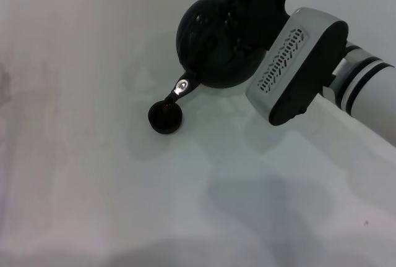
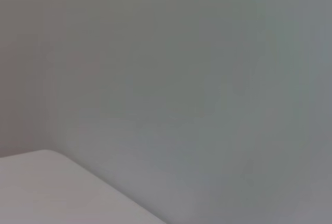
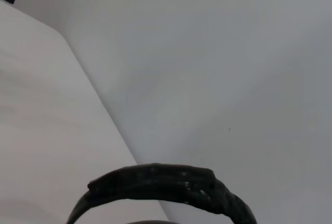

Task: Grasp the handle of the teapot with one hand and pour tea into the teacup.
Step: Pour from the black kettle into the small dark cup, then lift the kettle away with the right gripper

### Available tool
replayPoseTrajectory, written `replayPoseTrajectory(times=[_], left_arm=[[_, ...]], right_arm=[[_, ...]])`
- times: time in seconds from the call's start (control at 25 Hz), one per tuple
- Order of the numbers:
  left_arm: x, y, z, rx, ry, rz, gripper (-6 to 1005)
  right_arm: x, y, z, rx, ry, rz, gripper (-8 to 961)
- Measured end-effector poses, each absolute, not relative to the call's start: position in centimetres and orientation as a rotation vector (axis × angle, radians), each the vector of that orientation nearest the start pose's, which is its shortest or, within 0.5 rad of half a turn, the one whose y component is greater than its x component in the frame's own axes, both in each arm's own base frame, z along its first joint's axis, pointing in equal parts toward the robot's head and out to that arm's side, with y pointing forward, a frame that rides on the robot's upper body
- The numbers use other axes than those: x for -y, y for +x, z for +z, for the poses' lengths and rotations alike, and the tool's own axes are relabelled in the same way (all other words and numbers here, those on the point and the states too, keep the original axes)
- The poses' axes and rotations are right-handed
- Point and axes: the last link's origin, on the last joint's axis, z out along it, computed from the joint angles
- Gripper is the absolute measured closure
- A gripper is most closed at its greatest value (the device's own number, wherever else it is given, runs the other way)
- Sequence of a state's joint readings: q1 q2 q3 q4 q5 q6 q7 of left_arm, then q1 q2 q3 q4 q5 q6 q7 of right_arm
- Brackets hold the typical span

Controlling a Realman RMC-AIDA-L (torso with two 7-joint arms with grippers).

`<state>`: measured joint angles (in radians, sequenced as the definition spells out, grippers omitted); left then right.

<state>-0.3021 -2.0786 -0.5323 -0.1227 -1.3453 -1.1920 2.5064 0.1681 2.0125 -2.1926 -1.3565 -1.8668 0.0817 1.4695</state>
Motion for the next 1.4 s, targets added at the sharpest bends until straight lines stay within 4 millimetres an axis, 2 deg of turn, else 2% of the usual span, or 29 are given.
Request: replayPoseTrajectory(times=[0.8,1.08,1.24,1.32,1.4], left_arm=[[-27.3,-39.1,0.2,1.077,-1.191,-0.961,387],[-27.3,-39.2,0.3,1.08,-1.188,-0.964,386],[-27.3,-39.2,0.3,1.08,-1.187,-0.963,386],[-27.2,-39.3,0.3,1.08,-1.186,-0.961,386],[-27.2,-39.3,0.3,1.08,-1.186,-0.959,387]], right_arm=[[-31.9,16.5,-7.4,0.175,-2.141,0.153,837],[-32.2,16.9,-6.9,0.057,-2.151,0.201,838],[-32.7,17.3,-5.8,-0.078,-2.127,0.257,838],[-33.0,18.2,-4.8,-0.189,-2.101,0.293,839],[-33.0,18.5,-4.5,-0.221,-2.101,0.308,839]])
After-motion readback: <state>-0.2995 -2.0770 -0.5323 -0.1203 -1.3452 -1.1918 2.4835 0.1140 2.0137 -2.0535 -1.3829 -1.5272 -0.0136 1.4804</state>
